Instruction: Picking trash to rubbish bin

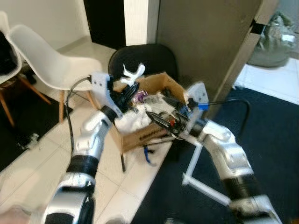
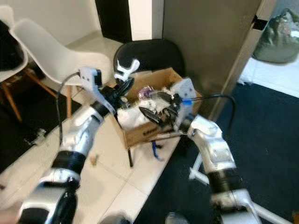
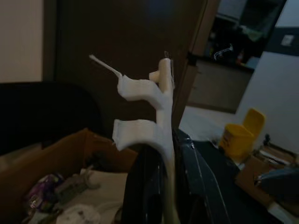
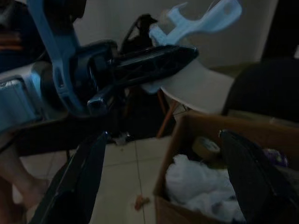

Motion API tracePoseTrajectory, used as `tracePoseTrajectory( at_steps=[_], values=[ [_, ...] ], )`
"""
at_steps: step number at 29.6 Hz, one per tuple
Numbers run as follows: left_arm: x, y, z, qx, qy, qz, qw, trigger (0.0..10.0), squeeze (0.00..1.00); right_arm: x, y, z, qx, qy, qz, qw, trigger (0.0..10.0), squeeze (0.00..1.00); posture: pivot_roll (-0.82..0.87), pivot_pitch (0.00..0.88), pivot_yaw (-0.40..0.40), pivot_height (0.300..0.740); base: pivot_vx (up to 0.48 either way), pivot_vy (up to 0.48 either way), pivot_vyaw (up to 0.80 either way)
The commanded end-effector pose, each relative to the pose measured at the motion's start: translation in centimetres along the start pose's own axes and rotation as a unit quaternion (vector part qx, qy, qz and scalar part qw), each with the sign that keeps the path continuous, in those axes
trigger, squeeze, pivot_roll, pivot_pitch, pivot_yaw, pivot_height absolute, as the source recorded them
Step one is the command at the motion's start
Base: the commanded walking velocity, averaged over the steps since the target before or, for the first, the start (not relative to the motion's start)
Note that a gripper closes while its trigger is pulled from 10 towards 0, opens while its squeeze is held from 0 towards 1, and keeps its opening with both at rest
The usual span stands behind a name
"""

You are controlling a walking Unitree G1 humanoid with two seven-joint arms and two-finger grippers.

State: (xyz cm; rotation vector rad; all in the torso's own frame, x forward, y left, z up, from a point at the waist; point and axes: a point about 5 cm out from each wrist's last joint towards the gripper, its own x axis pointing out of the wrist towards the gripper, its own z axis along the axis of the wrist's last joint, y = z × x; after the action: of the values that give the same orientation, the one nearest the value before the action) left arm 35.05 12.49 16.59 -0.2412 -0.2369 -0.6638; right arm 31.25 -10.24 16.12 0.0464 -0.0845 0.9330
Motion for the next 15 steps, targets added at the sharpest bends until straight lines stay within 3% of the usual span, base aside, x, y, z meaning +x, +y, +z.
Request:
tracePoseTrajectory(
  at_steps=[1,6,15],
  values=[
    [0.34,-0.47,-0.15,-0.002,0.002,-0.01,1.0,10.0,0.0,-0.36,-0.48,0.07,-0.005,0.006,-0.007,1.0,10.0,0.0,-0.06,0.0,-0.002,0.74,0.442,0.0,-0.8],
    [0.33,-0.42,-0.14,-0.002,0.002,-0.009,1.0,10.0,0.0,-0.34,-0.56,0.05,-0.002,0.004,-0.008,1.0,10.0,0.0,-0.06,0.0,-0.003,0.74,0.441,0.0,-0.76],
    [0.32,-0.36,-0.16,-0.002,0.003,-0.007,1.0,10.0,0.0,-0.41,-0.59,0.3,-0.005,-0.003,-0.01,1.0,10.0,0.0,-0.06,0.0,-0.003,0.74,0.439,0.0,0.0]
  ],
)
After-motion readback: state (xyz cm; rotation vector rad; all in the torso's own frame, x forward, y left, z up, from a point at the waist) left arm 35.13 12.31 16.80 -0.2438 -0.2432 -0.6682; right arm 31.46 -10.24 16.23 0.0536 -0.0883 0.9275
